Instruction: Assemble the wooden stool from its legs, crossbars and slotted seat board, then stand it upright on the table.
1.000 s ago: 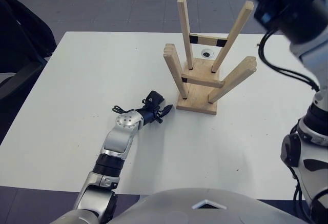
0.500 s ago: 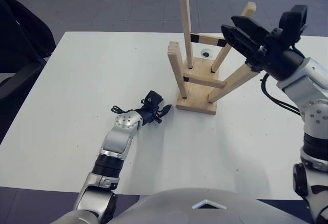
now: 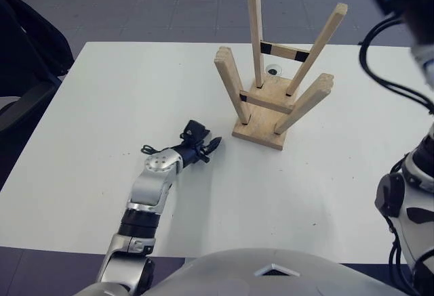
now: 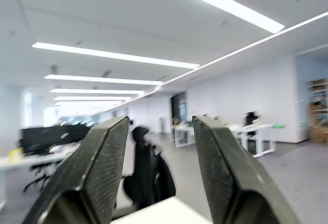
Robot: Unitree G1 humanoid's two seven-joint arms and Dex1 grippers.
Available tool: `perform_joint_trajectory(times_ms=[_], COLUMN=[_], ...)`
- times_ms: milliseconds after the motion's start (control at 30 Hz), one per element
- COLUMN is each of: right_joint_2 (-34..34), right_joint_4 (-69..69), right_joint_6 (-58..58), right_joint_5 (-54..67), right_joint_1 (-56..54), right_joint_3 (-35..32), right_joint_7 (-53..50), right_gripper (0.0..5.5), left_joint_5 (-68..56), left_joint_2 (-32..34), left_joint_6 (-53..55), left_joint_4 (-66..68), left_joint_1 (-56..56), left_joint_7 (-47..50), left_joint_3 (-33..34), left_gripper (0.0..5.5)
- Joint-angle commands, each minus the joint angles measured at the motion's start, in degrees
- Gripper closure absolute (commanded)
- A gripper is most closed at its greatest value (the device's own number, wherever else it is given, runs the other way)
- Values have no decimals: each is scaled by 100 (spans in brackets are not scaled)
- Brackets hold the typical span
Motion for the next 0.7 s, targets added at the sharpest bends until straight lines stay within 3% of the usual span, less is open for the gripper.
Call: perform_joint_trajectory(times_ms=[33,133,233,300,400,533,700], right_joint_2=[-527,-573,-571,-311,49,406,605], right_joint_4=[541,657,685,929,1599,2311,2522], right_joint_6=[-148,-423,-833,-966,-1295,-1521,-1581], right_joint_5=[-1132,-1913,-3317,-3900,-4743,-5171,-5412], right_joint_1=[1231,2204,3336,3643,3710,3467,3294], right_joint_3=[-199,-18,1013,1541,1989,1997,1953], right_joint_7=[278,573,693,568,342,324,493], right_gripper=[329,329,329,329,329,329,329], left_joint_5=[-1032,-2094,-2972,-3173,-3231,-3240,-3253], left_joint_2=[194,162,-306,-599,-957,-1263,-1446], left_joint_6=[735,1675,2278,2533,2874,3180,3031], left_joint_4=[-708,-1181,-932,-592,-381,-352,-150], left_joint_1=[-530,-1994,-4080,-4751,-4950,-4583,-4668], left_joint_7=[622,1442,2478,2850,3031,3112,3013], left_joint_3=[1647,2378,2517,2387,1904,1467,1384], left_gripper=[368,401,401,401,401,401,401])
